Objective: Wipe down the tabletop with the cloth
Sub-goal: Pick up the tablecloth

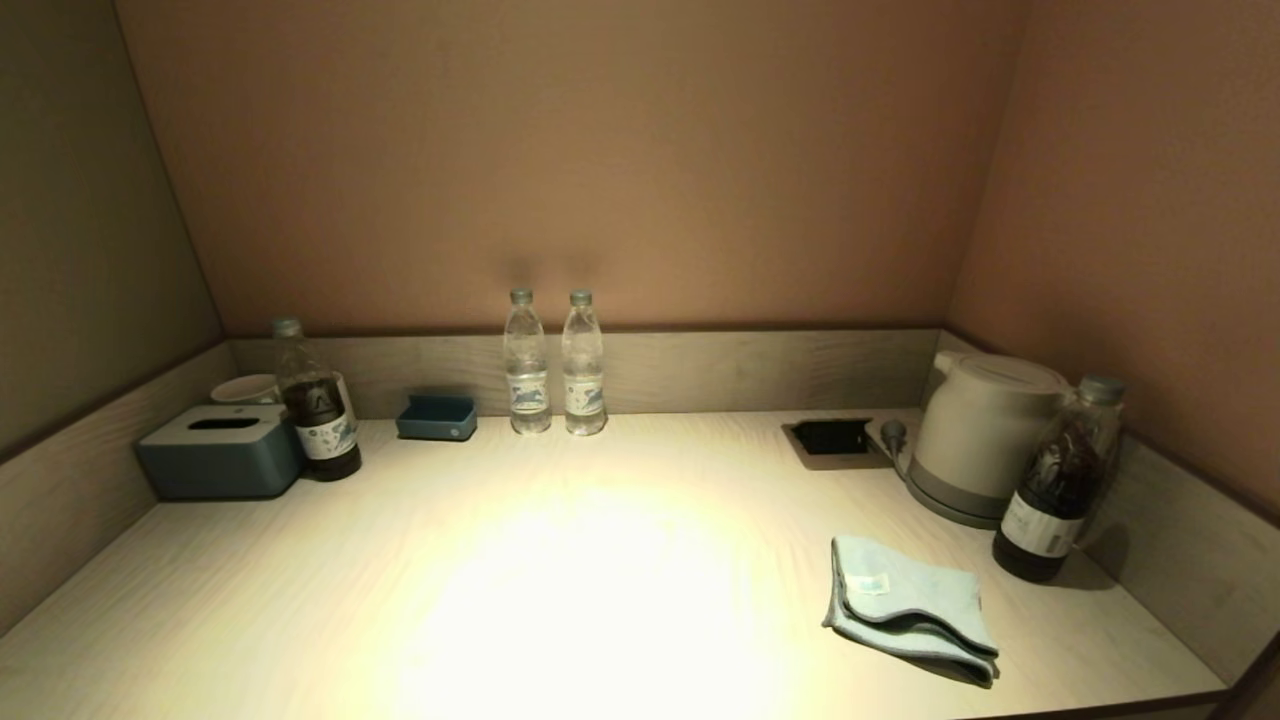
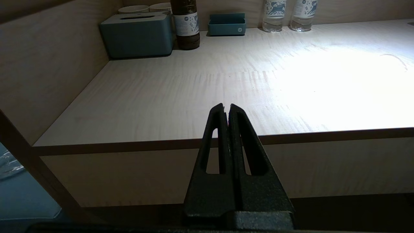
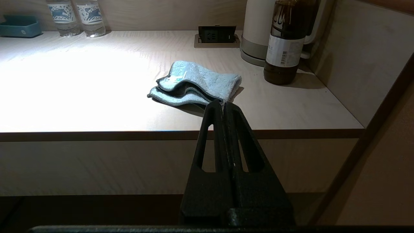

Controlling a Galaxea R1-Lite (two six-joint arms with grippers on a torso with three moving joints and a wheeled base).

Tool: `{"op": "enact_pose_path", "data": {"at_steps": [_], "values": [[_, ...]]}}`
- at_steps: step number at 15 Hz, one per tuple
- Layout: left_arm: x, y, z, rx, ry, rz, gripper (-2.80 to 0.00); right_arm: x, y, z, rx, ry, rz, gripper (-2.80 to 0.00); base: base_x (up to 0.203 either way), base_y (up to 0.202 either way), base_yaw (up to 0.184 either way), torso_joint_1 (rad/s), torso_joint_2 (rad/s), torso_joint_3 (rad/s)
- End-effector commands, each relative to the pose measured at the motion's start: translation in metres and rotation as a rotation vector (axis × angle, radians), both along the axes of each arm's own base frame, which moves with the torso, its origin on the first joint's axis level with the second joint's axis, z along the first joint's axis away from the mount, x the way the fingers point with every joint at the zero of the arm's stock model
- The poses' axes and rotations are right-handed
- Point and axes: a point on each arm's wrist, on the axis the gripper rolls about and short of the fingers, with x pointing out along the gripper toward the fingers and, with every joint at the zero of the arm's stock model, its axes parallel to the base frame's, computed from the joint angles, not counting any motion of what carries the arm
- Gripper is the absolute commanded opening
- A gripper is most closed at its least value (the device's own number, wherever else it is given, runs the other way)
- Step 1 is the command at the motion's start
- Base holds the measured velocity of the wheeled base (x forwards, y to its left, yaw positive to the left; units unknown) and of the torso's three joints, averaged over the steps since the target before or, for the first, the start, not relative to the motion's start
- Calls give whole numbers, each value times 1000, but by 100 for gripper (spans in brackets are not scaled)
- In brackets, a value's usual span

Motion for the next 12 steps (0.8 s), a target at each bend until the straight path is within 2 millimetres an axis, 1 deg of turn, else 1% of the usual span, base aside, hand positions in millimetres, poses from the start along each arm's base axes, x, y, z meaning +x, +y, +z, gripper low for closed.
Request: {"op": "enact_pose_path", "data": {"at_steps": [1, 12], "values": [[0, 0, 0, 0, 0, 1, -280, 0, 0, 0, -1, 0, 1, -280, 0, 0, 0, 0, 0, 0], [0, 0, 0, 0, 0, 0, -280, 0, 0, 1, -13, 3, -7, -280, 0, 0, 0, 0, 0, 0]]}}
